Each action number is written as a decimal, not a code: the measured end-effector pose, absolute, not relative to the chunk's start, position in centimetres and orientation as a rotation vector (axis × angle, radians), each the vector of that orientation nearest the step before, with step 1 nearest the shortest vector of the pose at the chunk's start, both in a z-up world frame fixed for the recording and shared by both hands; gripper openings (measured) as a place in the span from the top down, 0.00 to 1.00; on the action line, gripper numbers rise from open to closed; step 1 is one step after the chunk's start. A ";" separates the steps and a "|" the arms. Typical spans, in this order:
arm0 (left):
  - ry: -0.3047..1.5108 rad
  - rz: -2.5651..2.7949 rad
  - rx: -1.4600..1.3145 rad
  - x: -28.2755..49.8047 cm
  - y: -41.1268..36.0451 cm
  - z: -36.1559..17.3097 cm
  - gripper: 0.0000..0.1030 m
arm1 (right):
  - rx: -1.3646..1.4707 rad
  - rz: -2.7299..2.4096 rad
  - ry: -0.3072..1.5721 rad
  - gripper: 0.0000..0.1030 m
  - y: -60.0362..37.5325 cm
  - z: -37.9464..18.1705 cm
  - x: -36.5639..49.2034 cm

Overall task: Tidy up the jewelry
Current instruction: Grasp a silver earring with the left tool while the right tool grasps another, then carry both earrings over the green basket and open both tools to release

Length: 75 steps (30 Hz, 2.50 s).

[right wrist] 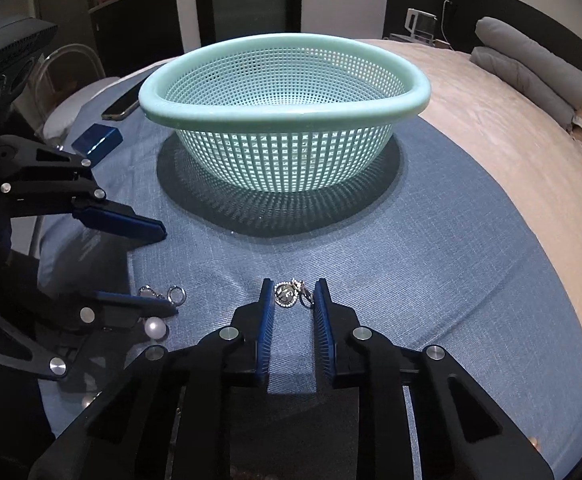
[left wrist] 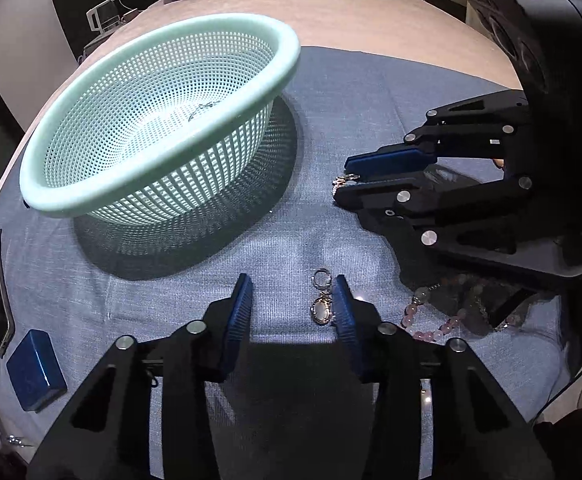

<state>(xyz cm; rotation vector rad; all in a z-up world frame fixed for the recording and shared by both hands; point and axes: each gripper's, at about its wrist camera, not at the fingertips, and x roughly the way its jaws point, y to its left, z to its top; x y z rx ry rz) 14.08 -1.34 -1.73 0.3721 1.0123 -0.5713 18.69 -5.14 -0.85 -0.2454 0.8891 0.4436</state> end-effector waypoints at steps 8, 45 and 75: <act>1.055 -0.608 0.273 13.1 -0.4 -1.9 0.92 | -0.189 0.441 0.894 0.89 -5.6 -0.6 17.4; 0.979 -0.517 0.325 12.9 2.5 5.6 0.93 | -0.146 0.357 0.817 0.98 -6.9 3.8 16.5; 0.974 -0.509 0.307 22.6 2.7 6.1 0.93 | -0.175 0.415 0.752 0.98 -3.8 8.1 25.0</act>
